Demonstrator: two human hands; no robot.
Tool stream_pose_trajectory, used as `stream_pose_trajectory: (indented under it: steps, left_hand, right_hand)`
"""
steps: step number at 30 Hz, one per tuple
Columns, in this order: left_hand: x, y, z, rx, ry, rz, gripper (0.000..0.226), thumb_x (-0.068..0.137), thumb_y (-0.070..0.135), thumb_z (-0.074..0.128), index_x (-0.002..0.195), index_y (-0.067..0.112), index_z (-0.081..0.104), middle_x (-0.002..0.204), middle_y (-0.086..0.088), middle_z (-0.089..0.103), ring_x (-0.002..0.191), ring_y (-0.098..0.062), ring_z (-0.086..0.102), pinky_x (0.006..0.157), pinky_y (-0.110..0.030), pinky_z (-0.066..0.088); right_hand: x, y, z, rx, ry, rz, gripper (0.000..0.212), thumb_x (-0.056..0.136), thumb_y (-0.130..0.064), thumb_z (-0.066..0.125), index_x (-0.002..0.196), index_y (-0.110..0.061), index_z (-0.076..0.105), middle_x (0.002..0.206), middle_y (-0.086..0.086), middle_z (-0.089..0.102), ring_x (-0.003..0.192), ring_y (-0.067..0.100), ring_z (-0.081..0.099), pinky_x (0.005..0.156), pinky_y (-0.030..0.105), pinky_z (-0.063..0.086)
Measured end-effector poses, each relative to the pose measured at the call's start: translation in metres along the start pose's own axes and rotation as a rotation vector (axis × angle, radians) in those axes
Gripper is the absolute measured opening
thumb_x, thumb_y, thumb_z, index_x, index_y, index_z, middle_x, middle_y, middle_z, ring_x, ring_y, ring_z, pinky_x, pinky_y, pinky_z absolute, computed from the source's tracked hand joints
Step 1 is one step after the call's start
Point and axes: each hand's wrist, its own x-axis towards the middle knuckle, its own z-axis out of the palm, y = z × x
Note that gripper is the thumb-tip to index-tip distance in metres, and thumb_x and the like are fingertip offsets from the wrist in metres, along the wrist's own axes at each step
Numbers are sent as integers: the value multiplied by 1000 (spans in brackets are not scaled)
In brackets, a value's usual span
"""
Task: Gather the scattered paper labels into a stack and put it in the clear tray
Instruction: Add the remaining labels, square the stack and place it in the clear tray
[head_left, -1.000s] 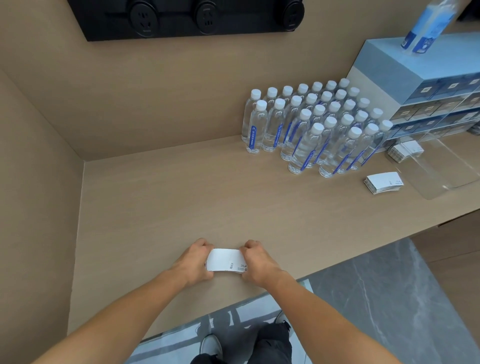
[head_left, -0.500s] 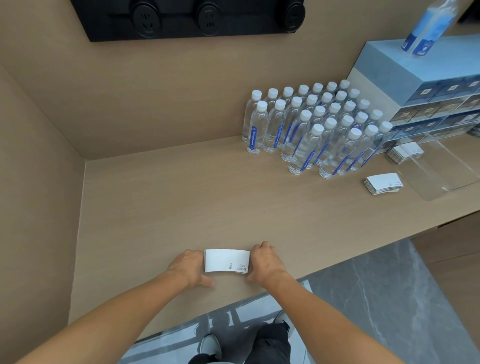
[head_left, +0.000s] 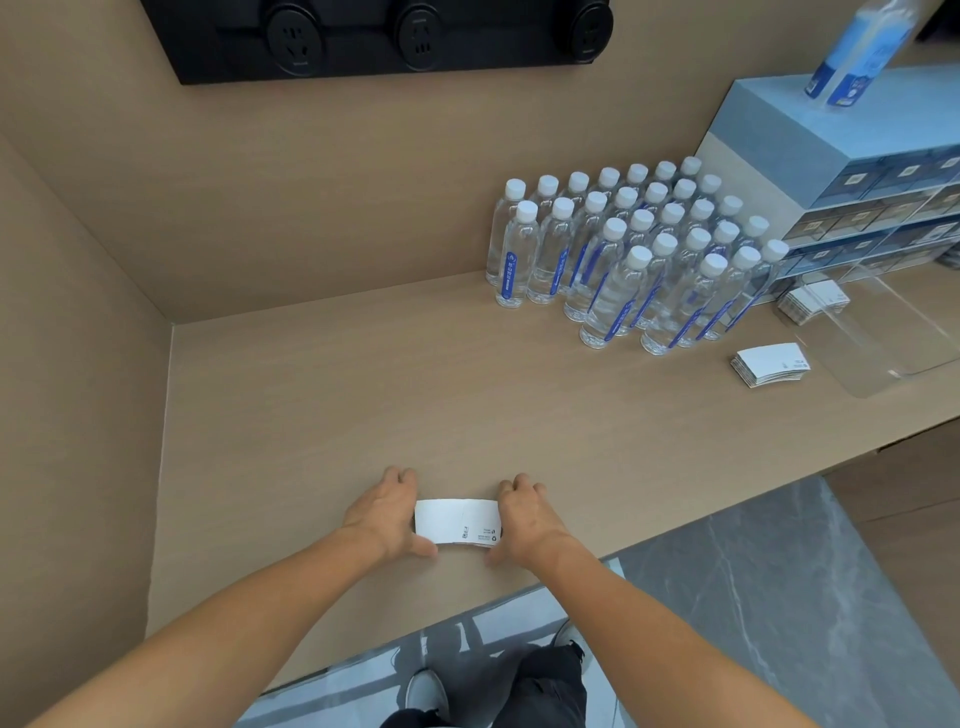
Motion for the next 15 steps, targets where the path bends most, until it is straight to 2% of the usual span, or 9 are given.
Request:
stream_pose_trajectory:
  steps: [3,6,9,15]
  left_hand:
    - [4,6,3,103,-6,142,72,66,47,81,121,13,50,123,-2,42,113,-25,49,91,-35,47]
    - [8,8,7,108,-19,181,51,74,33,76,115,11,56,122,-4,46,114,-25,51,94,-33,47]
    - [11,8,6,131,-52,193,43,75,31,73,110,12,58,118,-5,48,108,-25,56,89,-32,49]
    - [18,17,-4,240,-79,238,42,70,33,71,104,11,61,114,-5,50,98,-25,58,76,-30,46]
  right_hand:
    - [2,-1,1,-46,3,-93,64,76,-25,79,128,-4,47,129,10,39,120,29,37,100,37,46]
    - [5,1,4,-51,25,-130,44,84,-16,70,122,-3,53,129,11,43,122,29,39,100,36,46]
    - [5,2,2,-35,0,-141,43,81,-21,70,118,-3,57,127,13,46,124,28,40,100,36,46]
    - [1,11,-7,1,-24,-122,44,76,-20,74,112,-1,58,124,12,46,119,28,46,95,33,48]
